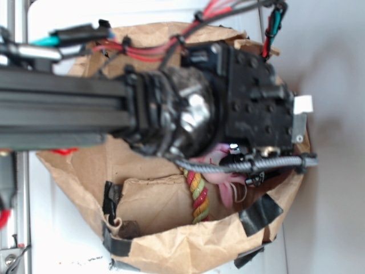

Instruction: Grab the red paper.

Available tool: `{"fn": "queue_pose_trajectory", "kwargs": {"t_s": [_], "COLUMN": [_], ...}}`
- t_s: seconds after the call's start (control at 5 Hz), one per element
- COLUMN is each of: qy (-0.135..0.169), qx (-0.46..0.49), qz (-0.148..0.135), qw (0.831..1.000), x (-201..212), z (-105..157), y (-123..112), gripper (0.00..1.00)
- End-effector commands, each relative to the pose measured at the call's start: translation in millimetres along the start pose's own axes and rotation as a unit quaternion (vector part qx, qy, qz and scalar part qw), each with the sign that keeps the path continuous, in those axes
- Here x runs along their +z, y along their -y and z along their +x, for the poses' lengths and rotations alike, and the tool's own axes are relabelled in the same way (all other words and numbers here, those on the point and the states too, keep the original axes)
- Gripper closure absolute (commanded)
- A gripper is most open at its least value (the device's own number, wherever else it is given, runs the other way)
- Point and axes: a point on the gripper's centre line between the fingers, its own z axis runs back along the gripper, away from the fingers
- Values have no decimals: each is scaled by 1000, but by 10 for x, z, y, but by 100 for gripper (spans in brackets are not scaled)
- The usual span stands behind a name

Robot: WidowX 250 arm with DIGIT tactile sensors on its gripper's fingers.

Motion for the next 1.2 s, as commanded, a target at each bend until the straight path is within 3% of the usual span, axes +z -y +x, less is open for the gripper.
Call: {"fn": "queue_pose_trajectory", "kwargs": {"t_s": [0.0, 0.2, 0.4, 0.8, 1.0], "qy": [31, 35, 36, 48, 39], "qx": [11, 16, 18, 9, -43], "qz": [5, 5, 5, -4, -44], "qw": [999, 999, 999, 999, 997], "x": [164, 206, 218, 359, 572], "z": [206, 205, 194, 167, 119], "y": [70, 38, 19, -64, -34], "gripper": [0, 76, 100, 100, 100]}}
